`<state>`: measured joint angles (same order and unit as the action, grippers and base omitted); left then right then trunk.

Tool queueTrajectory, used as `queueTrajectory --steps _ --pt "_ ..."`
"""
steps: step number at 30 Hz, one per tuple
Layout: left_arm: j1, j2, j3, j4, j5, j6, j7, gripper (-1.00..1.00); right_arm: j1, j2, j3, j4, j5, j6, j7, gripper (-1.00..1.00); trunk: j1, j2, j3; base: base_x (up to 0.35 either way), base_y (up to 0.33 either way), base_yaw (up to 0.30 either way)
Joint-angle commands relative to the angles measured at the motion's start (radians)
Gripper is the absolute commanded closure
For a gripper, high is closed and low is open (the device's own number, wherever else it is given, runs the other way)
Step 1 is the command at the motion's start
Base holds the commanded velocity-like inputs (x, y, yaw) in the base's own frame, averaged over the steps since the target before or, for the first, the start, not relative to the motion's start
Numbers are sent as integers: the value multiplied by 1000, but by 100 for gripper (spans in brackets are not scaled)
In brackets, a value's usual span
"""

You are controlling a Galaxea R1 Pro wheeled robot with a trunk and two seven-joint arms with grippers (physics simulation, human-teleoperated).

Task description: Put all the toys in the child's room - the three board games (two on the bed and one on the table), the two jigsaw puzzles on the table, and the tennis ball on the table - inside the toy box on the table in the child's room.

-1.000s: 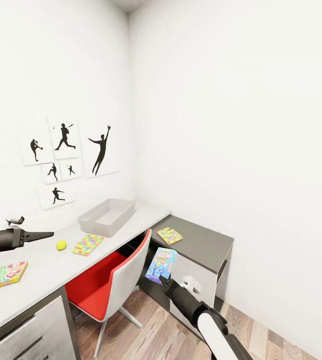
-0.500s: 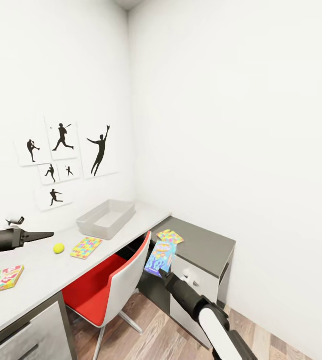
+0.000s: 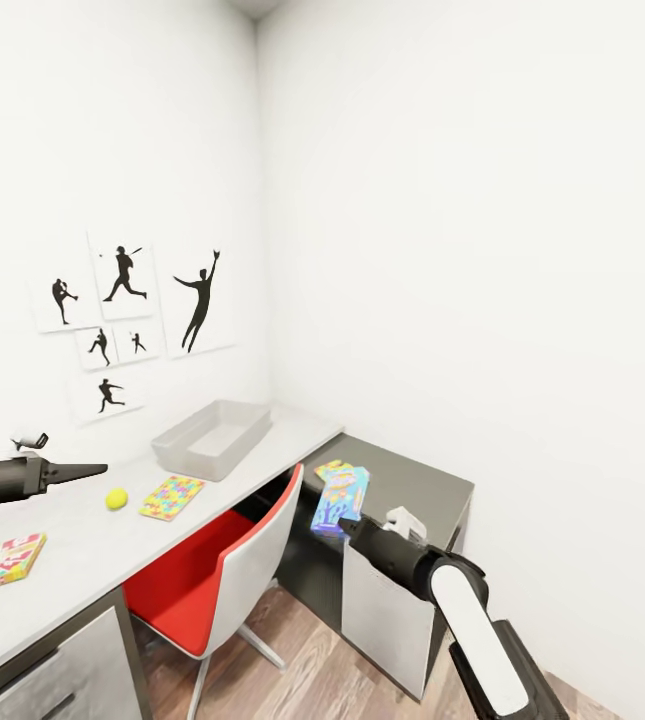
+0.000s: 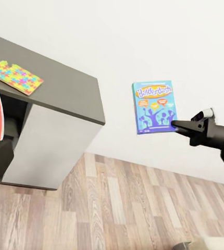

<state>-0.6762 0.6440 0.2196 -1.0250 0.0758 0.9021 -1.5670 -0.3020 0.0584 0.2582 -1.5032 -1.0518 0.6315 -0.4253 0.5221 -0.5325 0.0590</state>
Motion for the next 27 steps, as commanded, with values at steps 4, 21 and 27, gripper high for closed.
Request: queueTrajectory --steps 4,21,27 --pt "0 0 0 1 -2 11 -4 -100 1 3 -2 -11 -15 7 17 100 1 0 0 208 87 0" --pt "0 0 -1 2 -4 11 -4 -100 17 -11 -4 -59 -17 13 61 100 1 0 -7 46 1 87" --pt "0 0 -1 2 -4 11 -4 -100 15 -11 -9 -64 -17 28 62 100 1 0 -14 20 -21 200"
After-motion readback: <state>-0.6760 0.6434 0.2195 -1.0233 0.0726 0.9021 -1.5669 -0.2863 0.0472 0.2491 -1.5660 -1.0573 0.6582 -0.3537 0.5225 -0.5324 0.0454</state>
